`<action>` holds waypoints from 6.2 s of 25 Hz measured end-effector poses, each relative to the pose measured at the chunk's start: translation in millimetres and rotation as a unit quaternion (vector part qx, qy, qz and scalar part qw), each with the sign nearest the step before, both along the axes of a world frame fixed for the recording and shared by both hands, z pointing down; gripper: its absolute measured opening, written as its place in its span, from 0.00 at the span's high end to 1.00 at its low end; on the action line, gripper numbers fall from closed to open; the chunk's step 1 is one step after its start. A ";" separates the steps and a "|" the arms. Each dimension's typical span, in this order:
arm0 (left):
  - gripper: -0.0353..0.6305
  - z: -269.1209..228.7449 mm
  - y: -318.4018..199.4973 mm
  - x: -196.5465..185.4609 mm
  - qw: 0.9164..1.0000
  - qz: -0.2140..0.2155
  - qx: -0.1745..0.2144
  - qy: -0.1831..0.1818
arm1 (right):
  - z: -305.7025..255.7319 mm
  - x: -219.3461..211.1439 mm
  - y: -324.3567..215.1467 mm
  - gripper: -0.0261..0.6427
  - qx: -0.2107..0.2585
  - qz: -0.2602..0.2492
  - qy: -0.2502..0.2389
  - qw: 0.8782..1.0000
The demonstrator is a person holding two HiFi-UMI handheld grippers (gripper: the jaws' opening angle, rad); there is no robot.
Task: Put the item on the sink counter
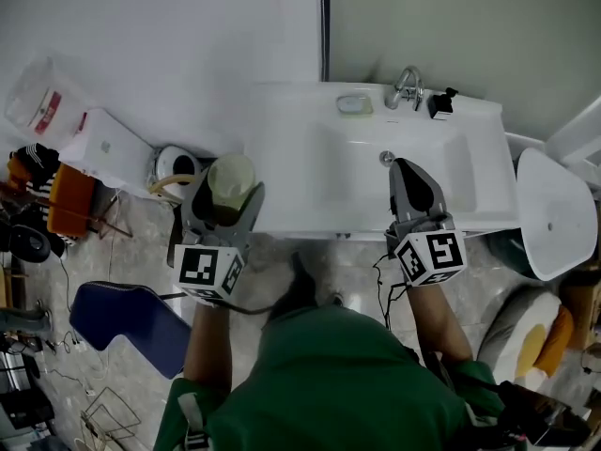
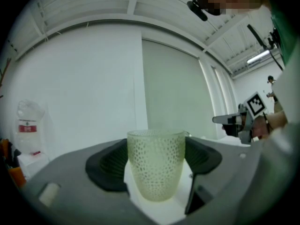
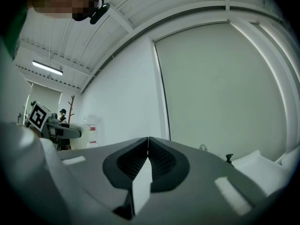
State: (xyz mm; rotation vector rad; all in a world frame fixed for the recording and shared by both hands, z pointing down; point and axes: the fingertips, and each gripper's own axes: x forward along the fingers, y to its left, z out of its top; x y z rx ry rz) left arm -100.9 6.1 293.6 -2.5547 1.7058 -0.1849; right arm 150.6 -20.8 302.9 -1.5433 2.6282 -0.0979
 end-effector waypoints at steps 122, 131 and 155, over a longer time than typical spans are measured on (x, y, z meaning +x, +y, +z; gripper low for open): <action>0.37 312.4 -377.4 -35.4 0.982 0.057 -0.178 -0.033 | 195.1 -53.2 -253.5 0.96 -0.200 0.020 0.053 0.978; 0.45 216.2 -325.1 -59.1 0.992 0.010 -0.122 -0.018 | 130.5 -44.8 -241.0 0.96 -0.134 0.030 0.040 0.990; 0.95 -28.6 -219.7 -30.5 0.997 -0.005 0.069 0.032 | -44.4 -48.4 -196.7 0.96 0.040 0.005 0.006 0.999</action>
